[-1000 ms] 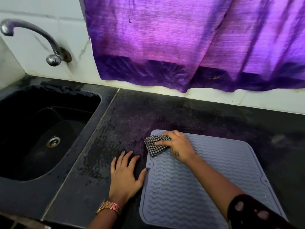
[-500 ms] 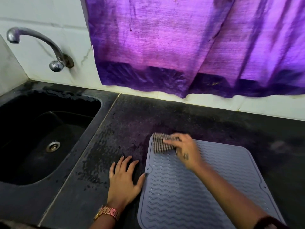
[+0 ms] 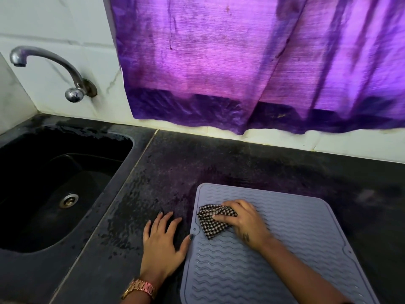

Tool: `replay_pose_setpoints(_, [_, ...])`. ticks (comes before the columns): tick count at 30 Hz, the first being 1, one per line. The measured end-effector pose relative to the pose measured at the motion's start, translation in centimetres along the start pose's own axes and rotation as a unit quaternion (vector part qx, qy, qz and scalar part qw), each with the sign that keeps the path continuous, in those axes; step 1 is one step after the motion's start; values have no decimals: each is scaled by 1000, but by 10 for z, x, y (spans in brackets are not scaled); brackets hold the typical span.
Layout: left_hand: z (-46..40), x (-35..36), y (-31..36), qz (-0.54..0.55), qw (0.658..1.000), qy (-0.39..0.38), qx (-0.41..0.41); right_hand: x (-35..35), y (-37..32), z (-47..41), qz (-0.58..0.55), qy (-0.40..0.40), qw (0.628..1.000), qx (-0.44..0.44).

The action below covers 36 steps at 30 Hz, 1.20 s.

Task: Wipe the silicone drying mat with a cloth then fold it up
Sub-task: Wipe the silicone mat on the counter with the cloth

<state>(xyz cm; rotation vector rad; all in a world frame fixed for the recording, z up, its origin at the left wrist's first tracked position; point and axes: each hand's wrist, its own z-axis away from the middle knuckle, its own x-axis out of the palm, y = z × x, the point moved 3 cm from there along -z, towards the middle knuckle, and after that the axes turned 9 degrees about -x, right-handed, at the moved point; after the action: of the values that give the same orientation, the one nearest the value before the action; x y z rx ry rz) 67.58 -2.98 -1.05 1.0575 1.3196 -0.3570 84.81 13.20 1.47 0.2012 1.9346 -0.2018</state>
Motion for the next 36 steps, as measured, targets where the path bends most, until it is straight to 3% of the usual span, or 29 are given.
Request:
replay_pose_setpoints(11, [0, 1, -1, -19, 1000, -4, -4, 13, 39, -56, -23, -107, 980, 164])
replay_pose_setpoints(13, [-1, 3, -1, -14, 1000, -6, -6, 12, 41, -61, -29, -95, 974, 203])
replay_pose_setpoints(17, [-2, 5, -3, -4, 1000, -2, -4, 4, 28, -62, -62, 11, 953, 297])
replay_pose_setpoints(19, [-2, 6, -4, -12, 1000, 0, -6, 6, 9, -60, -69, 6, 954, 290])
replay_pose_setpoints(23, [-3, 8, -4, -14, 1000, 6, -8, 22, -24, -55, 13, -119, 972, 204])
replay_pose_setpoints(25, [-2, 7, -4, -22, 1000, 5, -8, 24, -24, -55, 31, -143, 969, 201])
replay_pose_setpoints(30, [-1, 5, -4, -20, 1000, 3, -5, 13, -2, -48, 62, -154, 951, 262])
replay_pose_setpoints(36, [-1, 4, -2, -12, 1000, 2, 0, -22, 61, 17, 89, -155, 903, 390])
